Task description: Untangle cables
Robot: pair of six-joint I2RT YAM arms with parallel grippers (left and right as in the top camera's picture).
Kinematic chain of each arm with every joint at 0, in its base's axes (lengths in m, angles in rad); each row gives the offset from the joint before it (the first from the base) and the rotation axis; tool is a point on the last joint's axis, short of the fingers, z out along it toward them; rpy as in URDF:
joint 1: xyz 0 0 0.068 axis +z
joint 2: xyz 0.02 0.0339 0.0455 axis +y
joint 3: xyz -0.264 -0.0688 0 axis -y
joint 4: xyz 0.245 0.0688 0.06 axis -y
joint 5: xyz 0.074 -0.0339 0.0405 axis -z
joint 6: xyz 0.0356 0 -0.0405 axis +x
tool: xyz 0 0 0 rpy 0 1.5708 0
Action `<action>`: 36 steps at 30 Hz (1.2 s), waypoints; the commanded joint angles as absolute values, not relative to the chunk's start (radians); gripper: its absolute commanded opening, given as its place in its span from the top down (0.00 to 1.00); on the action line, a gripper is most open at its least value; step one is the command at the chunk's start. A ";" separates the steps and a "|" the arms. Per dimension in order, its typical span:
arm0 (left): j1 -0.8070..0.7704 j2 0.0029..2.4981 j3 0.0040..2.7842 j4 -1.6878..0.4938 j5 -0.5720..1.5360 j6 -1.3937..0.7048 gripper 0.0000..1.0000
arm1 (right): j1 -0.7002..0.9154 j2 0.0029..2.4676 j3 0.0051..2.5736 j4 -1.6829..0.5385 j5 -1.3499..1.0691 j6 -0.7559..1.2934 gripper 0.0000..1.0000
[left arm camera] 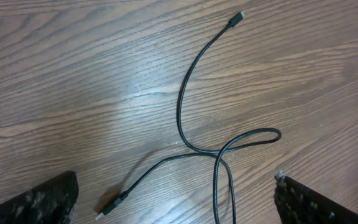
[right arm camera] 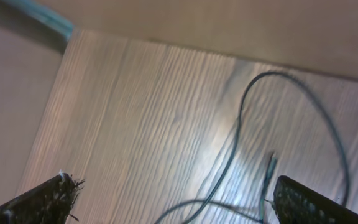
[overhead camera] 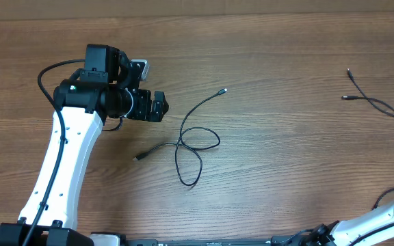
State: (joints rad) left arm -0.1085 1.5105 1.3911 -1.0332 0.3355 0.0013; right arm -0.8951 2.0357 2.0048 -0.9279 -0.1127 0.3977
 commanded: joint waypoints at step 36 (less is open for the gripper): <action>-0.099 1.517 1.410 -1.035 0.332 -0.007 0.00 | -0.061 2.046 2.002 -1.457 -0.443 0.348 0.00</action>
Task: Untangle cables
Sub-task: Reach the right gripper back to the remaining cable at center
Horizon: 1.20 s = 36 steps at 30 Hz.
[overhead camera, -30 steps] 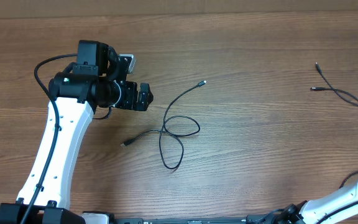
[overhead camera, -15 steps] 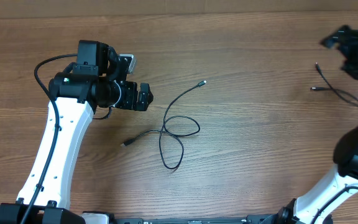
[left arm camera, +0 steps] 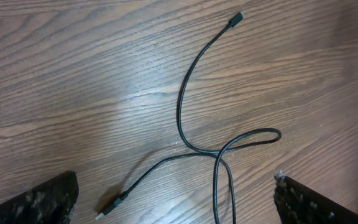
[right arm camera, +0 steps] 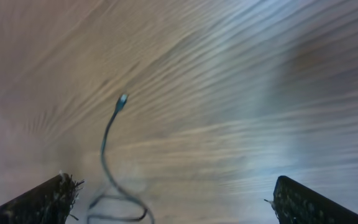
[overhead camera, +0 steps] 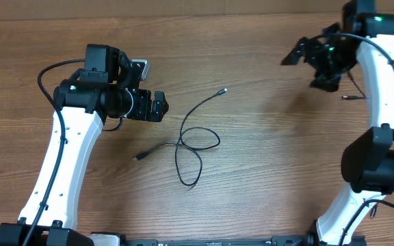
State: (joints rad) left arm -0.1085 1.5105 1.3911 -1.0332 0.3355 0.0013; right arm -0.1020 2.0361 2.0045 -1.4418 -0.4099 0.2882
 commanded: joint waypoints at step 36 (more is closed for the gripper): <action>-0.099 1.517 1.410 -1.035 0.332 -0.007 0.00 | 0.512 2.048 2.002 -1.531 -0.300 1.442 0.00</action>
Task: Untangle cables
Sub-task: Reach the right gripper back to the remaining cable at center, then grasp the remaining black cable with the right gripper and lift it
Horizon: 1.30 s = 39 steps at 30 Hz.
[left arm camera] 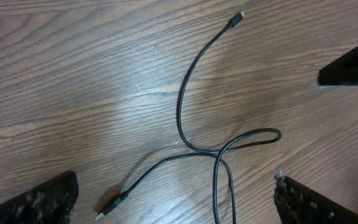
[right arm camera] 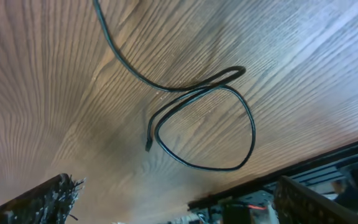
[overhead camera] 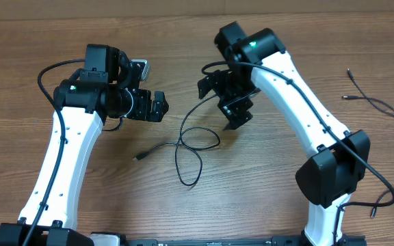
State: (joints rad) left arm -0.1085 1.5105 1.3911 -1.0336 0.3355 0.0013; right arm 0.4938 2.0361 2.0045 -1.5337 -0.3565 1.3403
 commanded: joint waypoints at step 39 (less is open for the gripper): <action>-0.099 1.517 1.410 -1.035 0.332 -0.007 0.00 | 0.655 2.078 1.708 -1.193 -0.190 1.451 0.96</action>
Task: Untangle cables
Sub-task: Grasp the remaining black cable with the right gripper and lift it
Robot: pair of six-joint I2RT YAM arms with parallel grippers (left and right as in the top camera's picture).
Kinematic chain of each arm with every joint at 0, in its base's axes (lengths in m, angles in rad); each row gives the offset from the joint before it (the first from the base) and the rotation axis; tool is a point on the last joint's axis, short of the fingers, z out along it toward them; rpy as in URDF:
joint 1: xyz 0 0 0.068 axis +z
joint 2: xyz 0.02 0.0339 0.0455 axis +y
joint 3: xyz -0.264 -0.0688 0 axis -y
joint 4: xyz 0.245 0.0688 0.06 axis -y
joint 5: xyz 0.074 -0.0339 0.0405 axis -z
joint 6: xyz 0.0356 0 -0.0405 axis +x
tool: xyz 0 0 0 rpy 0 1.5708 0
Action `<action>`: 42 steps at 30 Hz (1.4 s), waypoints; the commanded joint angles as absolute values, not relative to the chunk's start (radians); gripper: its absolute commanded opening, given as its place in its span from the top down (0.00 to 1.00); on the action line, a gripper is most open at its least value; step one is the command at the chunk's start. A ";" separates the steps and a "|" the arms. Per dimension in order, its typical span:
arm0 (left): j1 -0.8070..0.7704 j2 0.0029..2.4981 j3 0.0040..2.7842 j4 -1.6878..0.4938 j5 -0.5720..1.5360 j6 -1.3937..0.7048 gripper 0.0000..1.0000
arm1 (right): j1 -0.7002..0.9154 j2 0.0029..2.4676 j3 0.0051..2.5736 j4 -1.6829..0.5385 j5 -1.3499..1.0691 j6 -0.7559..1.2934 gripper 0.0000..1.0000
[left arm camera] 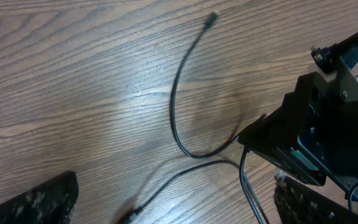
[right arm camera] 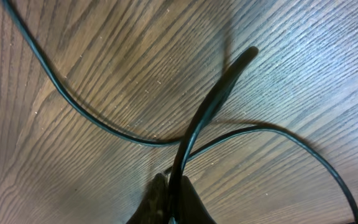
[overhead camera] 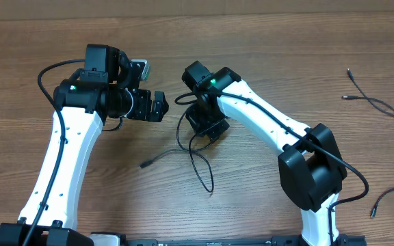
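Note:
A thin black cable (overhead camera: 200,171) lies mid-table, one plug (overhead camera: 144,164) at its near-left end. My right gripper (overhead camera: 207,128) sits low on it, and in the right wrist view the gripper (right arm camera: 174,190) is shut on a raised strand of the cable (right arm camera: 213,102). The left wrist view shows the cable (left arm camera: 174,106) curving up to its far plug (left arm camera: 212,18), with the right gripper's body (left arm camera: 319,140) beside it. My left gripper (overhead camera: 159,106) hovers left of the cable; its fingers (left arm camera: 33,199) stand wide apart with nothing between them.
More loose black cables (overhead camera: 378,104) lie at the far right of the wooden table (overhead camera: 279,41), and another end (overhead camera: 387,198) lies at the near right. The right arm (overhead camera: 272,123) stretches across the middle of the table.
My right gripper, open above the cable's loop then, is now down at the crossing and shut on the cable. The loop has lost its shape and the far plug has shifted left.
At first the right arm was at the table's right edge, barely in the overhead view. Then it was high at the far right, then open over the looped cable mid-table. Now it grips that cable. The left arm has stayed open in one place throughout.

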State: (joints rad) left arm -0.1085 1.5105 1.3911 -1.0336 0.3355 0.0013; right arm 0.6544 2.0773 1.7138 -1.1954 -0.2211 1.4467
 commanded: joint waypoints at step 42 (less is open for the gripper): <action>-0.099 1.517 1.410 -1.035 0.332 -0.007 0.00 | -0.195 2.012 2.611 -0.978 0.307 0.880 0.96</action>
State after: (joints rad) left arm -0.1085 1.5105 1.3911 -1.0332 0.3355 0.0013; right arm -0.1349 2.0357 2.5881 -1.0119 0.2783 0.8894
